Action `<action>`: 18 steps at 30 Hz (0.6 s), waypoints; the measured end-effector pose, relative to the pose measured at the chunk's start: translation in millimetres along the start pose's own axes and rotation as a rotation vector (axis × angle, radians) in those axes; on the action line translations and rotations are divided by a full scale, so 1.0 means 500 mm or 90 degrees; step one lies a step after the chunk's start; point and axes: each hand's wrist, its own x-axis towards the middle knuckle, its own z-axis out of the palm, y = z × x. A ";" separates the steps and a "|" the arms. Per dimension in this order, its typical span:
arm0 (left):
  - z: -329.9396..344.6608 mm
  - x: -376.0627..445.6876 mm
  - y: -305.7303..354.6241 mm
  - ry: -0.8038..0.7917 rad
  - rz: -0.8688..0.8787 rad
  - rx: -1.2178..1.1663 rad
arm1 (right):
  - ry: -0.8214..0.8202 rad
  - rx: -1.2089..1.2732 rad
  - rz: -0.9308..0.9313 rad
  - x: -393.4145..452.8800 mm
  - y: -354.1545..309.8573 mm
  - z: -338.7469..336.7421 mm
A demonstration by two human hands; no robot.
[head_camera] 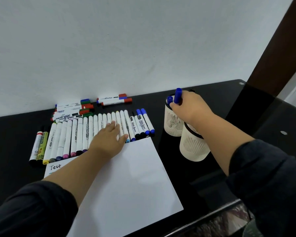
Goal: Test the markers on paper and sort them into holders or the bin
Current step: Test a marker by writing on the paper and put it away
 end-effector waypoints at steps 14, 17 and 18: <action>0.013 0.002 -0.003 0.030 0.000 0.018 | 0.004 -0.029 -0.001 0.011 0.003 0.014; 0.011 -0.001 -0.002 0.030 0.000 0.010 | 0.008 -0.016 -0.009 0.010 0.002 0.013; 0.009 -0.002 -0.001 0.028 0.000 0.008 | 0.015 0.003 -0.016 0.008 0.002 0.013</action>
